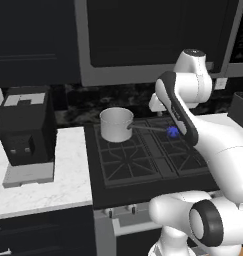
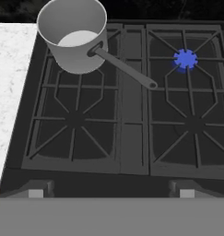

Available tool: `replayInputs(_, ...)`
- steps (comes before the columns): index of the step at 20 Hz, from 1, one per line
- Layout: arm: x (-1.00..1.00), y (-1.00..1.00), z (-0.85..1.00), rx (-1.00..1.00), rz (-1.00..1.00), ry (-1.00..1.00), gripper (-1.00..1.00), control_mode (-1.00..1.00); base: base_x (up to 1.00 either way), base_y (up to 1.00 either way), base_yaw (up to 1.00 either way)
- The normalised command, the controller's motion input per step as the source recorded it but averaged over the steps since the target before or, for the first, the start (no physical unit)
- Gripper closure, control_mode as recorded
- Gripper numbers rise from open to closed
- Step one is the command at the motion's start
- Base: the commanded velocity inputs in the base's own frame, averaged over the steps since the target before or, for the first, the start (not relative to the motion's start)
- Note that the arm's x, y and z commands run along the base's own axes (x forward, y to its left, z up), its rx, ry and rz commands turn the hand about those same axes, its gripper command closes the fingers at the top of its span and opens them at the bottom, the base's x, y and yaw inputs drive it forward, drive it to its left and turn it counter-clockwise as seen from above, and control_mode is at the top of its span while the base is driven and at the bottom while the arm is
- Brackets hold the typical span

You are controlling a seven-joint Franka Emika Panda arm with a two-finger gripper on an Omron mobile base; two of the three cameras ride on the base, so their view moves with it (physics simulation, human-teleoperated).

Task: Turn off the rear right burner of the stove.

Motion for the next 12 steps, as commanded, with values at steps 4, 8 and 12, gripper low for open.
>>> replayInputs(4, 0.00, 0.00, 0.00, 0.00, 0.00, 0.00, -1.00, 1.00, 0.11, 0.35, 0.00)
replayInputs(8, 0.00, 0.00, 0.00, 0.00, 0.00, 0.00, -1.00, 1.00, 0.09, 0.33, 0.00)
replayInputs(12, 0.00, 0.00, 0.00, 0.00, 0.00, 0.00, -1.00, 1.00, 0.08, 0.28, 0.00)
